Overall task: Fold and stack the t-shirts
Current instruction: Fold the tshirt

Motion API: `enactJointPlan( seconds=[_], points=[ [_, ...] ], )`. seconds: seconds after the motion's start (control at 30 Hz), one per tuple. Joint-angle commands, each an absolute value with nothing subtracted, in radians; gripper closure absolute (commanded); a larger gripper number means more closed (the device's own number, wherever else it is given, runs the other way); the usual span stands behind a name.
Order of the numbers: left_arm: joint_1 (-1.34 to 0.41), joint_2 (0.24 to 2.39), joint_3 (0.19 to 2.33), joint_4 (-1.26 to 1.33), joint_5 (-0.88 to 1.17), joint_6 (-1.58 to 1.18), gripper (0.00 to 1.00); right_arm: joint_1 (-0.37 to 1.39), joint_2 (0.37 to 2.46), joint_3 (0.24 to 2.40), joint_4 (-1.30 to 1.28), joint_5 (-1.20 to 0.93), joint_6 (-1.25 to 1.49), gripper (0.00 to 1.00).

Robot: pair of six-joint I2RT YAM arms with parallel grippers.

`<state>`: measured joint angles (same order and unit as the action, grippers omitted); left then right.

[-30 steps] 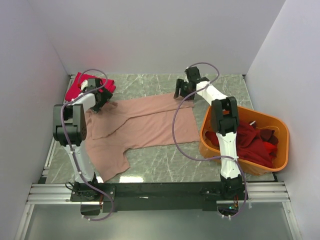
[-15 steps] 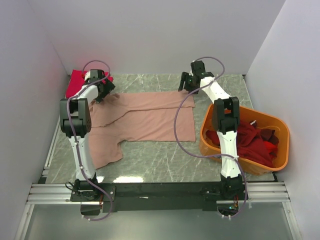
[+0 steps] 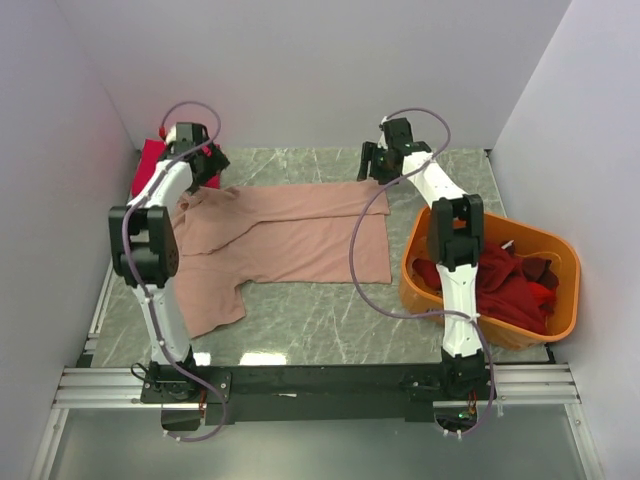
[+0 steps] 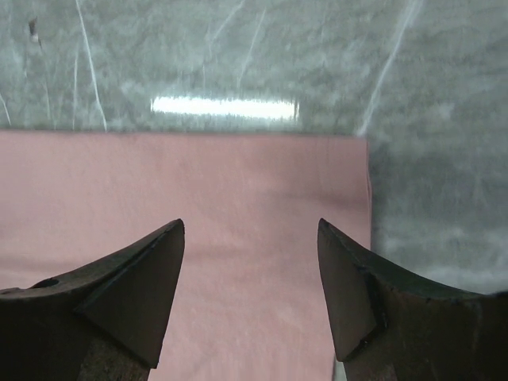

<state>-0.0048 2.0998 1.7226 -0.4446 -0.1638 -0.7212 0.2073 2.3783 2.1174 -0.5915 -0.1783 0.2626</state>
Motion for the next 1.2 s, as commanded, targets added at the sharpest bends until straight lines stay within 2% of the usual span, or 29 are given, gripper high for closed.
enactJointPlan(
  seconds=[0.0, 0.23, 0.33, 0.43, 0.57, 0.7, 0.97, 1.17],
  points=[
    [-0.037, 1.884, 1.770, -0.489, -0.215, -0.698, 0.01, 0.242, 2.174, 2.065, -0.575, -0.140, 0.200, 0.25],
    [-0.051, 1.516, 1.478, -0.605, -0.276, -0.814, 0.01, 0.310, 1.950, 1.856, -0.519, -0.109, 0.187, 0.25],
    [-0.081, 1.321, 1.245, -0.708, -0.304, -0.987, 0.01, 0.337, 1.846, 1.729, -0.488, -0.092, 0.202, 0.25],
    [-0.106, 1.067, 0.920, -0.771, -0.267, -1.108, 0.01, 0.388, 1.717, 1.556, -0.442, -0.034, 0.247, 0.25],
    [-0.114, 0.872, 0.685, -0.914, -0.250, -1.207, 0.01, 0.443, 1.531, 1.279, -0.339, -0.012, 0.316, 0.24],
    [-0.150, 0.778, 0.582, -0.872, -0.151, -1.273, 0.01, 0.468, 1.453, 1.117, -0.275, -0.017, 0.365, 0.24],
    [-0.166, 0.845, 0.479, -0.910, -0.173, -1.403, 0.01, 0.469, 1.465, 1.085, -0.318, 0.034, 0.377, 0.24],
    [-0.190, 0.853, 0.459, -0.911, -0.219, -1.471, 0.09, 0.468, 1.476, 1.080, -0.288, -0.023, 0.374, 0.23]
  ],
)
